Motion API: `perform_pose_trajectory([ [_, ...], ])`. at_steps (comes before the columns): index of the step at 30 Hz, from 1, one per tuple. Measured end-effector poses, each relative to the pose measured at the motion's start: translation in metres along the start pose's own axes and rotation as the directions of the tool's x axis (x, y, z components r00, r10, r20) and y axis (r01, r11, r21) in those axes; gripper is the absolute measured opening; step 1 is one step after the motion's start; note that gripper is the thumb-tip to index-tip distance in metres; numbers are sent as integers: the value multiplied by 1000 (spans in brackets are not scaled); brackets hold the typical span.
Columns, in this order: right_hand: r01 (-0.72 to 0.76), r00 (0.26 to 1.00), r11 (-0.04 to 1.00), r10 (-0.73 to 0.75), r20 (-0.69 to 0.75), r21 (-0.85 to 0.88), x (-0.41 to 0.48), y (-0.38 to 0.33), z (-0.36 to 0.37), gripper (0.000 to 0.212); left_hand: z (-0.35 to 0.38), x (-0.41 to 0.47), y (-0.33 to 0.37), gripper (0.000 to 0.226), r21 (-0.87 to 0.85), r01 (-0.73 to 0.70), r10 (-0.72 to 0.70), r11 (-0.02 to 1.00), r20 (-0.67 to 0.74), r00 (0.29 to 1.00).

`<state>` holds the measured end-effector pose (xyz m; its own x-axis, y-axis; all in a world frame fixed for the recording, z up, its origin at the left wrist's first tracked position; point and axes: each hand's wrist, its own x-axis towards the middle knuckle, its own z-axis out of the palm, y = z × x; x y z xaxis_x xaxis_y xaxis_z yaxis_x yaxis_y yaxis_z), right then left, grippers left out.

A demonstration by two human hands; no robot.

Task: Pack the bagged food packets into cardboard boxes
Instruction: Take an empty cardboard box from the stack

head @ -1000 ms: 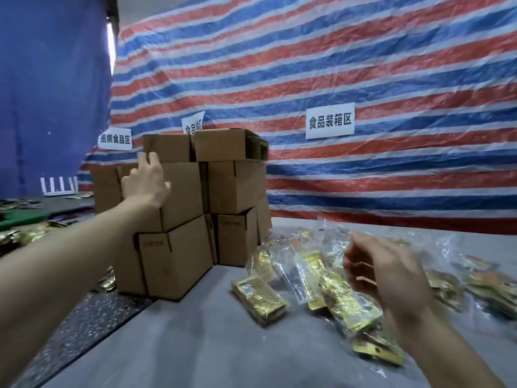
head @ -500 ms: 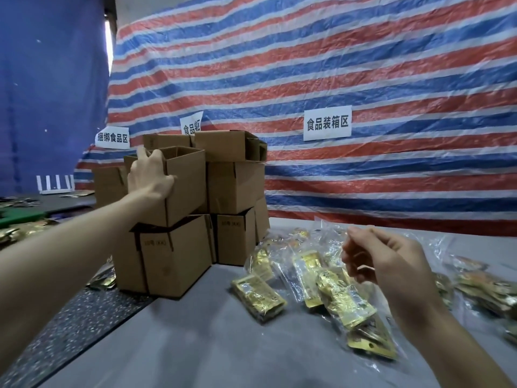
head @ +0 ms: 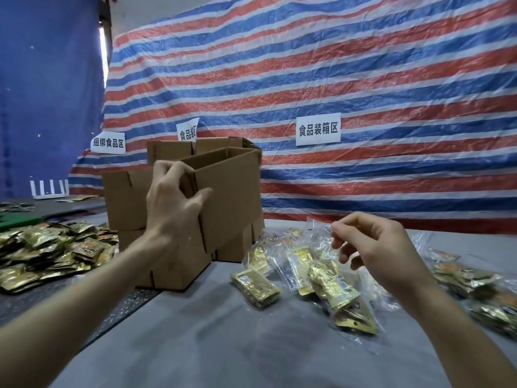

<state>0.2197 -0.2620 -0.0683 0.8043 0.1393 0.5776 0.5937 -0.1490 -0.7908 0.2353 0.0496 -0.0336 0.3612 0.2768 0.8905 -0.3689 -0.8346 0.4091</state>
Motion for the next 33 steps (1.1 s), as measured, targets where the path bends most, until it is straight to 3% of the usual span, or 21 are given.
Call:
perform_pose_trajectory([
  [4, 29, 999, 991, -33, -27, -129, 0, -8, -16, 11, 12, -71, 25, 30, -299, 115, -100, 947, 66, 993],
  [7, -79, 993, 986, 64, -98, -150, 5, -3, -28, 15, 29, -116, 48, 33, -436, 225, -186, 871, 130, 974],
  [11, -292, 955, 919, 266, -129, -265, 10, 10, -43, 45, 50, -148, 64, 32, -601, 245, -57, 761, 313, 948],
  [14, -505, 857, 801, 510, -75, -322, 8, 24, -52, 72, 61, -163, 61, 43, -702, 309, 18, 642, 416, 909],
  [17, -585, 709, 631, 703, 57, -510, 3, 35, -59, 65, 70, -183, 56, 41, -688, 316, -18, 653, 403, 915],
  [18, -573, 698, 615, 713, 71, -541, 3, 38, -60, 60, 73, -188, 53, 44, -661, 320, -39, 678, 403, 914],
  [20, -522, 726, 619, 684, 76, -587, 5, 42, -64, 42, 78, -194, 47, 74, -613, 398, -112, 682, 450, 886],
  [23, -481, 745, 630, 661, 95, -610, 8, 42, -65, 30, 81, -204, 32, 124, -459, 601, -199, 655, 662, 723],
  [25, -469, 747, 620, 659, 93, -628, 7, 41, -64, 30, 84, -214, 21, 128, -398, 698, -130, 595, 810, 572],
  [27, -477, 733, 602, 674, 87, -640, 7, 40, -64, 34, 87, -220, 15, 117, -377, 747, -65, 548, 871, 488],
  [30, -549, 719, 593, 695, 30, -589, 8, 46, -71, 62, 90, -218, 12, 108, -394, 753, -93, 527, 854, 512],
  [33, -626, 740, 644, 668, -75, -439, 14, 73, -81, 59, 90, -216, 10, 105, -425, 755, -124, 498, 828, 548],
])
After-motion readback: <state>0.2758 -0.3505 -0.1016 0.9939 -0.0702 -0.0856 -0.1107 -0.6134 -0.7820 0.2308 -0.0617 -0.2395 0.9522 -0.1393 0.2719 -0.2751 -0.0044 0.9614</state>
